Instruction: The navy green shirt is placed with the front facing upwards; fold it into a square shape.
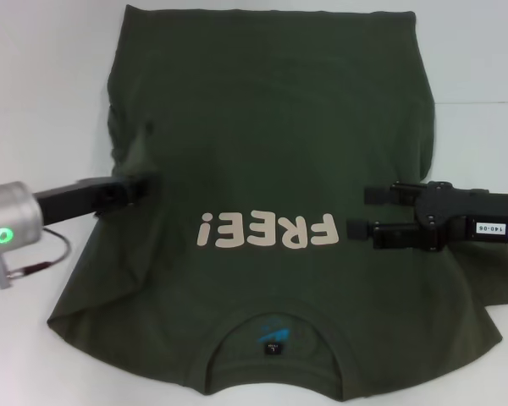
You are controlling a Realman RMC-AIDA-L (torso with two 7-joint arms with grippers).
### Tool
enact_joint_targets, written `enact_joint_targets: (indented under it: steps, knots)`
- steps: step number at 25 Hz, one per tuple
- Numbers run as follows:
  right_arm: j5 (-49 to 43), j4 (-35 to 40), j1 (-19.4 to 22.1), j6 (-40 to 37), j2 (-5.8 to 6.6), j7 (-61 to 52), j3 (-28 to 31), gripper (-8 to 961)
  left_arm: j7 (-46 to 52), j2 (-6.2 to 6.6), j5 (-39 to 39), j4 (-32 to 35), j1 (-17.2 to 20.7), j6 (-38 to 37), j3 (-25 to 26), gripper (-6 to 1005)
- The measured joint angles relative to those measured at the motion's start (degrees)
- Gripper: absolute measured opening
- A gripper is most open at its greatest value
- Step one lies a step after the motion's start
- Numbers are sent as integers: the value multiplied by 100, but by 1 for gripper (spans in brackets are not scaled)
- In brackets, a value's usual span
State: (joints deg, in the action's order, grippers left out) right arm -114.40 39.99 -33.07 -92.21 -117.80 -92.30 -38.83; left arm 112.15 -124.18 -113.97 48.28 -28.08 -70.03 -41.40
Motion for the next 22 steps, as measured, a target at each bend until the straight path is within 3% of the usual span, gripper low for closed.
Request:
enact_joint_targets:
  steps: [4, 7, 13, 22]
  knots:
    - [-3, 0, 2, 3, 3, 13, -12, 926, -143, 12, 606, -845, -191, 280, 24, 96]
    - [-4, 0, -9, 9, 8, 18, -28, 926, -187, 8, 865, -1090, -201, 479, 26, 103]
    - [19, 0, -8, 4, 32, -4, 10, 926, -489, 11, 1267, -1105, -88, 177, 78, 301]
    - [1, 15, 49, 324, 92, -1153, 179, 926, -1797, -2, 1356, -1143, -48, -781, -92, 726]
